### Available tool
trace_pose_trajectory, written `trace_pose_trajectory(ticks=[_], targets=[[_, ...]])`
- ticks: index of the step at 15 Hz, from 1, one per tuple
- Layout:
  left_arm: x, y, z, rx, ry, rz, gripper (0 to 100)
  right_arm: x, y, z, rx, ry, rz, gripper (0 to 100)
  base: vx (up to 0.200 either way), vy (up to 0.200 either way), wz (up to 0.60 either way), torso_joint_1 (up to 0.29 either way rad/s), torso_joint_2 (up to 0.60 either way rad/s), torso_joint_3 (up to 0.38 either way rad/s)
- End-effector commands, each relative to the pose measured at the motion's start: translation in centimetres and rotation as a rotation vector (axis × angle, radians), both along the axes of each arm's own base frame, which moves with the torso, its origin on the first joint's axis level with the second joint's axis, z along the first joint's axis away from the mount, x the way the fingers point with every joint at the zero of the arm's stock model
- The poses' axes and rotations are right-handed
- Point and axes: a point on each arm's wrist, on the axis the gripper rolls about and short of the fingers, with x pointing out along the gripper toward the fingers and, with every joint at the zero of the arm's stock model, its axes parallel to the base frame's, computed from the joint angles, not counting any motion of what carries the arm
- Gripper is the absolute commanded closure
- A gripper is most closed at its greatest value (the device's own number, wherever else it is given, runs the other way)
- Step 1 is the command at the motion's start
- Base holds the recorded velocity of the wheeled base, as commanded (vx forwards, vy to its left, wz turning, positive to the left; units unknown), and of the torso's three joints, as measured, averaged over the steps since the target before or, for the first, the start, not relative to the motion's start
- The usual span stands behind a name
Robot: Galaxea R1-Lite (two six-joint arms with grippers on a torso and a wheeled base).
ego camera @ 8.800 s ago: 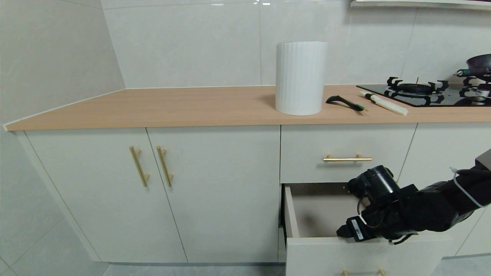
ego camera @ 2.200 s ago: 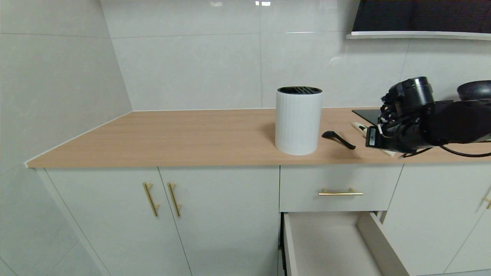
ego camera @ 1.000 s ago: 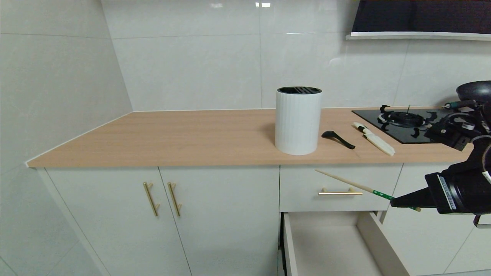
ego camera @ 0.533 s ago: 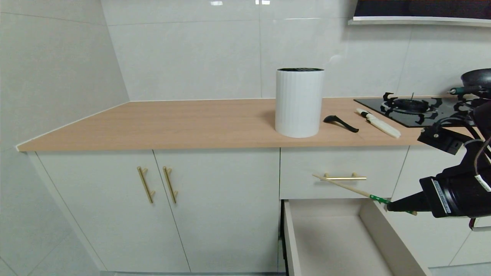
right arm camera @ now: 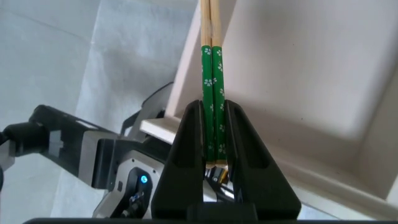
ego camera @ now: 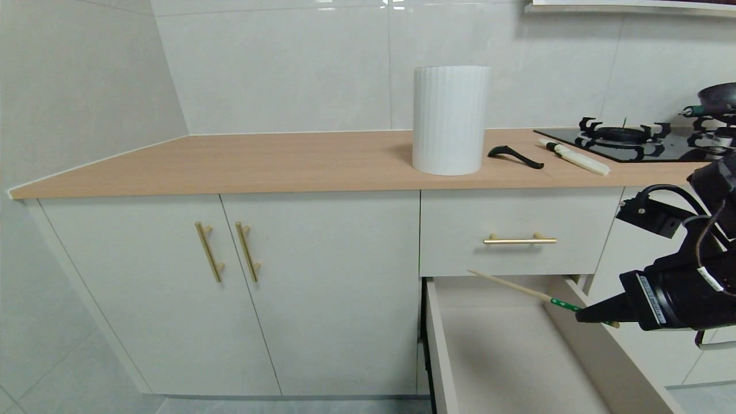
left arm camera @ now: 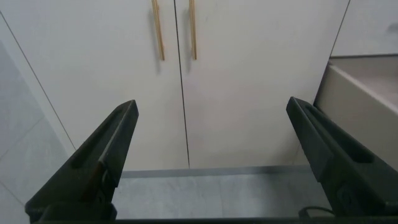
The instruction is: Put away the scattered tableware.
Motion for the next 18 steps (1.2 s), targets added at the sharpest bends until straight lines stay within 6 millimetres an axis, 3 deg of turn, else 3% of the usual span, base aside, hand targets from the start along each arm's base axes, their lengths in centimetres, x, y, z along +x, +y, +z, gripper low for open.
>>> trace_pose_trajectory(ticks=[1, 5, 8, 13, 15, 18], targets=[[0.0, 0.0, 0.0, 0.0, 0.001, 0.0, 0, 0.3, 0.1, -0.4, -0.006, 0.016, 0.003, 100, 0.0, 0.0, 0.0, -0.022, 0.08, 0.041], [0.0, 0.0, 0.0, 0.0, 0.001, 0.0, 0, 0.7, 0.7, -1.2, -0.029, 0.039, 0.03, 100, 0.0, 0.0, 0.0, -0.001, 0.01, 0.01], [0.0, 0.0, 0.0, 0.0, 0.001, 0.0, 0, 2.4, 1.3, -3.5, -0.097, 0.107, 0.054, 100, 0.0, 0.0, 0.0, 0.0, 0.0, 0.0], [0.0, 0.0, 0.0, 0.0, 0.001, 0.0, 0, 7.5, 3.0, -9.7, -0.169, 0.211, -0.008, 100, 0.0, 0.0, 0.0, 0.0, 0.0, 0.0], [0.0, 0.0, 0.0, 0.0, 0.001, 0.0, 0, 10.2, 4.0, -13.7, -0.156, 0.246, -0.056, 100, 0.0, 0.0, 0.0, 0.0, 0.0, 0.0], [0.0, 0.0, 0.0, 0.0, 0.001, 0.0, 0, 12.0, 4.7, -16.8, -0.159, 0.249, -0.06, 100, 0.0, 0.0, 0.0, 0.0, 0.0, 0.0]])
